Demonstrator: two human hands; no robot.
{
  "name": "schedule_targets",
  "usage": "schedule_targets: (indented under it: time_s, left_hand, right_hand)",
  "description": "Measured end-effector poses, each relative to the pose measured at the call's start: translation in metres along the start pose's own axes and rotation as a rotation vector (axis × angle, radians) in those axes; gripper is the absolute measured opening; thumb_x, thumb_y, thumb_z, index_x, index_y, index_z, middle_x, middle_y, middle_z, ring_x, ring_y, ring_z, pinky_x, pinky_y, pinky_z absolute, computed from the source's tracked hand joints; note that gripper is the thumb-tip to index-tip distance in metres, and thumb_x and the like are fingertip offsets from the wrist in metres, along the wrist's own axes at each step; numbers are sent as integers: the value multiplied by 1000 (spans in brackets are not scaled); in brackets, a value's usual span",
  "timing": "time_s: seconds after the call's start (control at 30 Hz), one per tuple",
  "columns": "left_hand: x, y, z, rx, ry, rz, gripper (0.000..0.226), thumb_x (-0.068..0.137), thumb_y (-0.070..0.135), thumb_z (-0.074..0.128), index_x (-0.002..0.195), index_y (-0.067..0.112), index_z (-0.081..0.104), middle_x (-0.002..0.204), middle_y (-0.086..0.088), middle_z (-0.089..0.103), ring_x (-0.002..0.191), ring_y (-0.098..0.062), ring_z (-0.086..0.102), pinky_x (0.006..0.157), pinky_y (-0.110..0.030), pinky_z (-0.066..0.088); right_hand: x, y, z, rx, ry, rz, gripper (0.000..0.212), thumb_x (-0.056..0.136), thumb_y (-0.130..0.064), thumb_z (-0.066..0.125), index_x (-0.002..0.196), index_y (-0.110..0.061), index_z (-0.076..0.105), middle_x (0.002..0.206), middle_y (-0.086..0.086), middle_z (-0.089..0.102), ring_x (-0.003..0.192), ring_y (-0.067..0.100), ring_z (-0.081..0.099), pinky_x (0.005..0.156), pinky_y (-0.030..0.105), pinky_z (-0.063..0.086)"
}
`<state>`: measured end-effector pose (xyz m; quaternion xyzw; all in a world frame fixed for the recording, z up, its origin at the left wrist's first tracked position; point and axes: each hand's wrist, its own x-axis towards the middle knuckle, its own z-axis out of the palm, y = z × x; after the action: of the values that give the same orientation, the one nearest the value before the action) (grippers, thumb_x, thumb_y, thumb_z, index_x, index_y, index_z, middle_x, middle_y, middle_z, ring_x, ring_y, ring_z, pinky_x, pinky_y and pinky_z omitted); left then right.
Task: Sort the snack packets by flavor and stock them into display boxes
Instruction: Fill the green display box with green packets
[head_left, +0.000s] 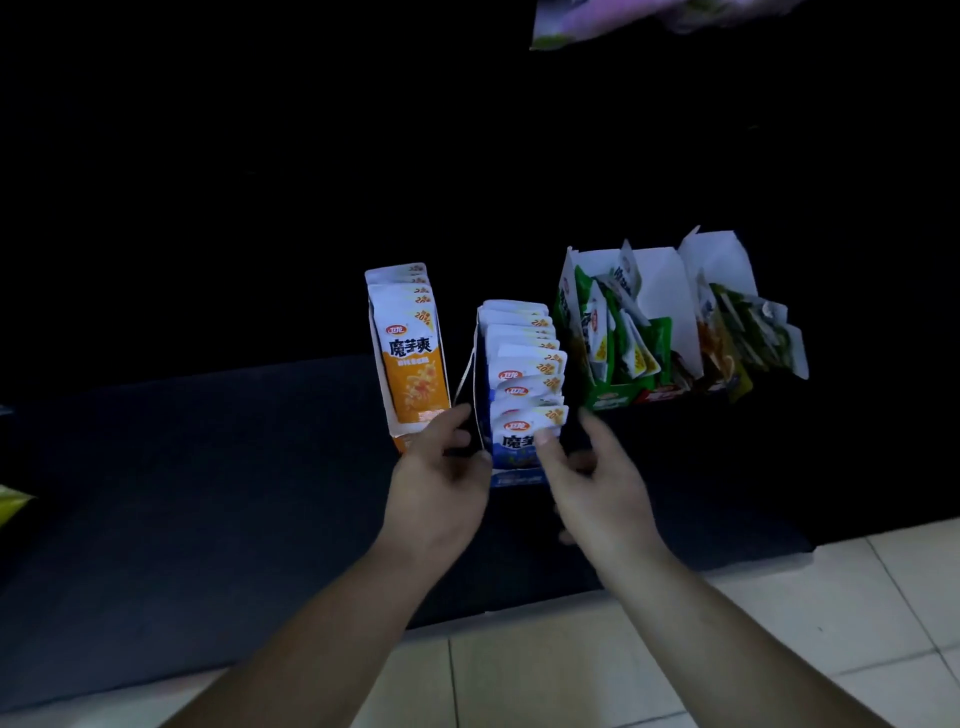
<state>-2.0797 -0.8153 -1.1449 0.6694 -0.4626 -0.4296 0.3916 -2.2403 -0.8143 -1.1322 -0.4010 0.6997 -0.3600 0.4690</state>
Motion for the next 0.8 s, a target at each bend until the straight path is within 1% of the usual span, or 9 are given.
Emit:
schedule_targets:
  time_s: [0.07, 0.2, 0.27, 0.33, 0.47, 0.57, 0.63, 0.73, 0.8]
  left_hand:
    - [-2, -9, -3, 34, 45, 73, 49, 95, 11, 70, 140, 27, 59, 127, 5, 58, 99, 0, 65, 92, -24, 57]
    - [12, -14, -20, 258, 99, 175, 57, 95, 22, 69, 149, 28, 52, 143, 8, 48, 129, -14, 51, 108, -31, 45]
    - [20, -13, -26, 324, 38, 145, 63, 94, 38, 66, 153, 30, 46, 148, 8, 51, 136, -18, 44, 113, -34, 41]
    - [26, -12, -28, 236, 5, 115, 66, 92, 48, 61, 154, 31, 45, 146, 8, 56, 138, -19, 45, 113, -43, 46]
    - [31, -9, -30, 261, 76, 148, 54, 98, 36, 64, 150, 32, 51, 143, 8, 56, 134, -16, 36, 112, -47, 43]
    - [27, -4, -28, 304, 111, 195, 55, 90, 42, 57, 145, 32, 56, 139, 8, 60, 127, -20, 42, 106, -48, 46]
    - [23, -1, -24, 302, 135, 238, 55, 88, 39, 56, 142, 30, 59, 135, 7, 61, 120, -21, 46, 102, -48, 47]
    - [18, 0, -13, 284, 173, 348, 48, 88, 29, 60, 136, 24, 64, 127, 5, 62, 114, -18, 50, 98, -47, 50]
    - [15, 0, -6, 258, 163, 401, 46, 89, 24, 63, 134, 19, 65, 124, 5, 60, 114, -17, 57, 95, -47, 54]
  right_hand:
    - [-4, 0, 6, 94, -60, 79, 57, 91, -59, 65, 144, -55, 44, 110, -11, 68, 86, 27, 75, 64, 40, 65]
    - [21, -5, 23, 152, -69, 17, 37, 95, -54, 64, 131, -57, 55, 121, -20, 68, 104, 7, 71, 95, 43, 60]
    - [31, -10, 32, 135, -97, 20, 43, 94, -60, 63, 135, -59, 51, 129, -20, 64, 113, 9, 67, 100, 45, 56]
    - [40, -17, 41, 110, -123, 6, 52, 93, -62, 61, 142, -58, 45, 135, -20, 60, 119, 11, 63, 103, 44, 55]
    - [58, -29, 54, 90, -162, -29, 62, 90, -65, 65, 146, -56, 42, 147, -17, 53, 131, 14, 55, 108, 46, 51]
    - [57, -20, 55, 136, -138, -45, 64, 81, -66, 73, 141, -53, 51, 137, -15, 63, 125, 11, 61, 105, 43, 53]
    - [51, -12, 48, 135, -115, -70, 65, 82, -62, 75, 142, -45, 54, 136, -14, 63, 124, 5, 60, 104, 34, 53]
    - [44, -6, 23, 67, 22, -133, 42, 94, -35, 72, 135, -30, 63, 122, -8, 67, 102, -5, 64, 78, 3, 46]
    - [45, 0, 1, -62, 172, -232, 27, 97, -26, 68, 124, -24, 69, 114, -3, 68, 98, 4, 66, 74, 4, 46]
